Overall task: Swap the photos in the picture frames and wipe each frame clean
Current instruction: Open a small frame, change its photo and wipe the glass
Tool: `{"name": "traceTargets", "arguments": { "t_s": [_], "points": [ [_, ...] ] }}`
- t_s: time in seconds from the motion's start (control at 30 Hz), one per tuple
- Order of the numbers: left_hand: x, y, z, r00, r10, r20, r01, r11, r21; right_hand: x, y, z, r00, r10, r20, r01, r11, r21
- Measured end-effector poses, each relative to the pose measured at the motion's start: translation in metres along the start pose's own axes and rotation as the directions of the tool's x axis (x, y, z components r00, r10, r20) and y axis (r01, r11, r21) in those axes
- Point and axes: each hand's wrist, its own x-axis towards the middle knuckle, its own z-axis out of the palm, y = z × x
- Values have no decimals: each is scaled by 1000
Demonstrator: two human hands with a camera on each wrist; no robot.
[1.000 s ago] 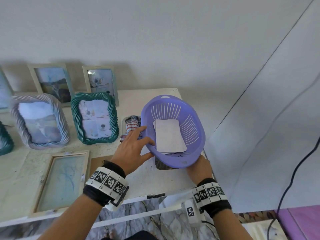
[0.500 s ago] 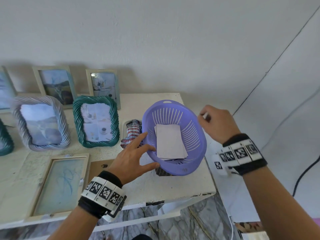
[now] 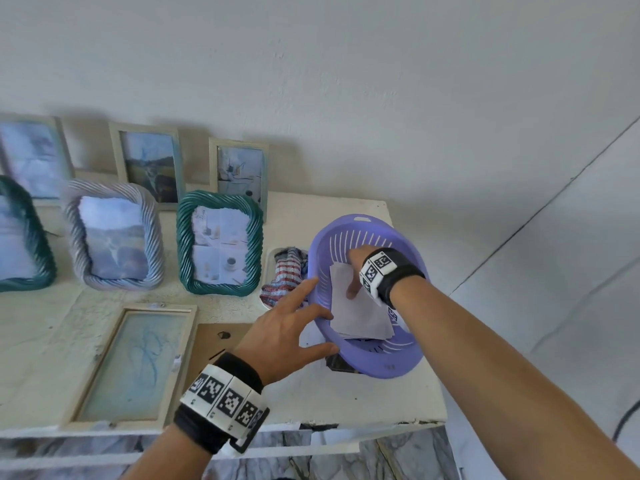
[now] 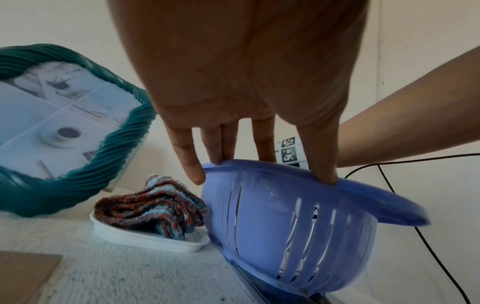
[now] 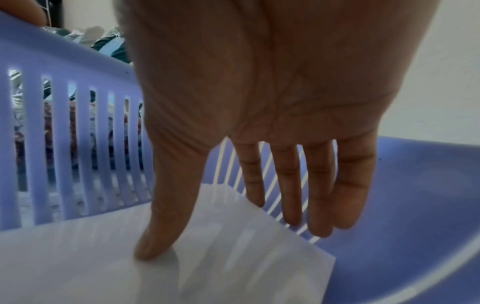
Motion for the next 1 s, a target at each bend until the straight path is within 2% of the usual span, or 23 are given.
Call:
{"name": "traceTargets", "arguments": {
  "t_s": [0.17,0.27,0.37,0.43,0.53,0.63,0.73,0.83,0.9,0.93,1.0],
  "points": [
    [-1,2,1,1000,2,-15,-3,1000,-18,-14,1,-8,981,91,-170,-70,990,126],
    [0,-1,1,1000,17,-14,-18,999,-35,-33,3,-24,974,114,-195,-64,968,243],
    [-2,-5,-4,994,8,-110,-20,994,-112,-58,19,-34,972,130,-196,-15,866,500],
    [-5,-7,-12,978,-13,-210,-26,983,-184,-80,31,-39,938,208,-276,23,759,651],
    [-9,-10,-30,940,-53,-337,-65,942,-330,-120,35,-54,829,316,-460,148,671,727],
    [-14,-8,-52,908,-141,-396,-80,866,-494,-154,15,-71,752,316,-578,299,618,727],
    [-24,-10,-78,913,-201,-355,-58,798,-600,-172,-25,-83,723,228,-652,452,558,696],
    [-41,-28,-99,932,-187,-310,-50,782,-621,-174,-73,-87,710,146,-689,552,493,673],
    [-57,-45,-108,938,-185,-293,-42,778,-627,-171,-103,-86,701,174,-692,597,388,702],
    [-66,-55,-111,933,-210,-292,-29,766,-643,-168,-117,-83,713,218,-667,597,310,740],
    [-83,-76,-116,904,-310,-295,11,706,-708,-161,-147,-74,785,290,-548,544,100,833]
  ]
}}
